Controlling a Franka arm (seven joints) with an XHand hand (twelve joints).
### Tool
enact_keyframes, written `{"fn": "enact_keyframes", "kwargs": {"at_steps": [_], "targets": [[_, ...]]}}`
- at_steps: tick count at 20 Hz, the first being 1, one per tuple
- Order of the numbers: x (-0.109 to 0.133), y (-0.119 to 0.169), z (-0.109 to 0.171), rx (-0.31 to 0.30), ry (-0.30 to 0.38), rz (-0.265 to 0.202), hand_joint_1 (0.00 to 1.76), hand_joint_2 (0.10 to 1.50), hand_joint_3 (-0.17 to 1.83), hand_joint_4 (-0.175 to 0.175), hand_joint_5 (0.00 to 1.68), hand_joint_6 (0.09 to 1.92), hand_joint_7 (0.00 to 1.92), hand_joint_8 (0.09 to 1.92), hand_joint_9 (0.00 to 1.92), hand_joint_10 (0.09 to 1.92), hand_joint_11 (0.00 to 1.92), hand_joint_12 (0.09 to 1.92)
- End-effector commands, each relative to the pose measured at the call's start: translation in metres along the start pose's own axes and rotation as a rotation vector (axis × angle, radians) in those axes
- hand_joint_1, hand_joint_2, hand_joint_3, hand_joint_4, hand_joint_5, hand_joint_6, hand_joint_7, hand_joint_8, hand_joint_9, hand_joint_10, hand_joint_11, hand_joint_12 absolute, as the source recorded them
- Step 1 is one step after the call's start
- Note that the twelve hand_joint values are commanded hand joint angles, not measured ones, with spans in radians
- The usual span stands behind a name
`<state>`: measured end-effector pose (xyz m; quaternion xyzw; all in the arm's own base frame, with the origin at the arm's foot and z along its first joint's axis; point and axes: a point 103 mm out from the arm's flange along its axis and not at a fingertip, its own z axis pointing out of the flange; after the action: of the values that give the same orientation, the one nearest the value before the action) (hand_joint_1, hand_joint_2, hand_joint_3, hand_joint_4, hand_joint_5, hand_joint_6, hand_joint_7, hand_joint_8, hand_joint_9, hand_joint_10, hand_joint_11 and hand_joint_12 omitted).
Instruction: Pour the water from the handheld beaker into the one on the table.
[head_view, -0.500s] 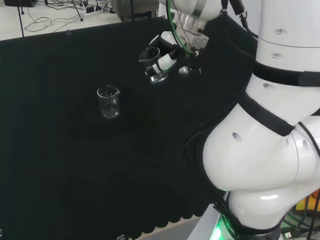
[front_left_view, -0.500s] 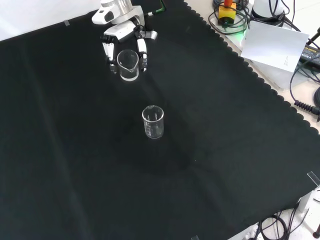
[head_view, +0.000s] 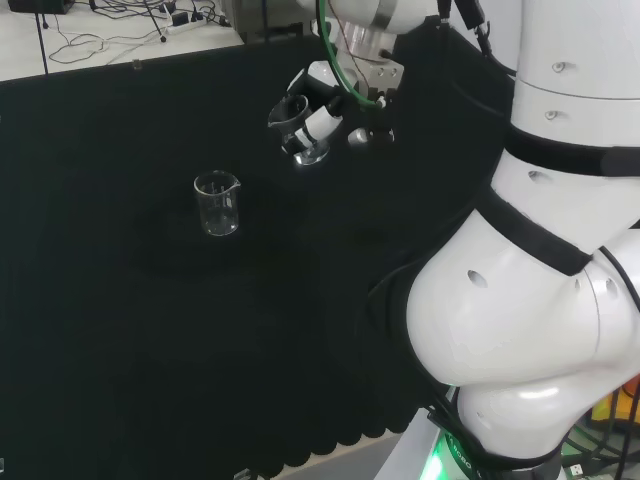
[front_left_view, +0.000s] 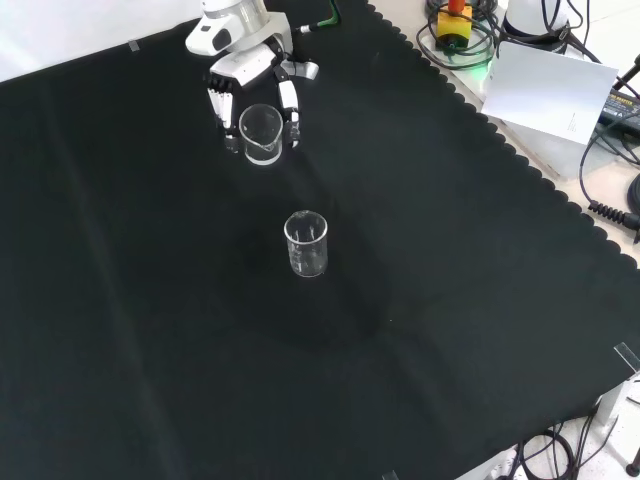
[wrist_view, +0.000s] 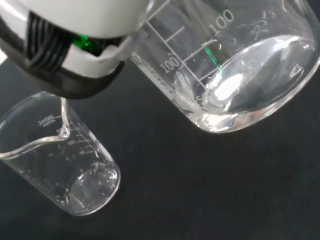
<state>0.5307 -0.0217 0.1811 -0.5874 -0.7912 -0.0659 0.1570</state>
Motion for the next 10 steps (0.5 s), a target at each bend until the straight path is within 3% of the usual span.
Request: {"fn": "enact_keyframes", "kwargs": {"at_steps": [1, 10], "targets": [[0.02, 0.012, 0.0, 0.079, -0.118, 0.032, 1.17, 0.73, 0.44, 0.045, 1.42, 0.31, 1.74, 0.09, 1.75, 0.09, 1.4, 0.67], [0.039, 0.021, 0.007, 0.137, -0.212, 0.026, 1.18, 0.73, 0.45, 0.015, 1.41, 0.33, 1.74, 0.09, 1.75, 0.09, 1.39, 0.67]]}}
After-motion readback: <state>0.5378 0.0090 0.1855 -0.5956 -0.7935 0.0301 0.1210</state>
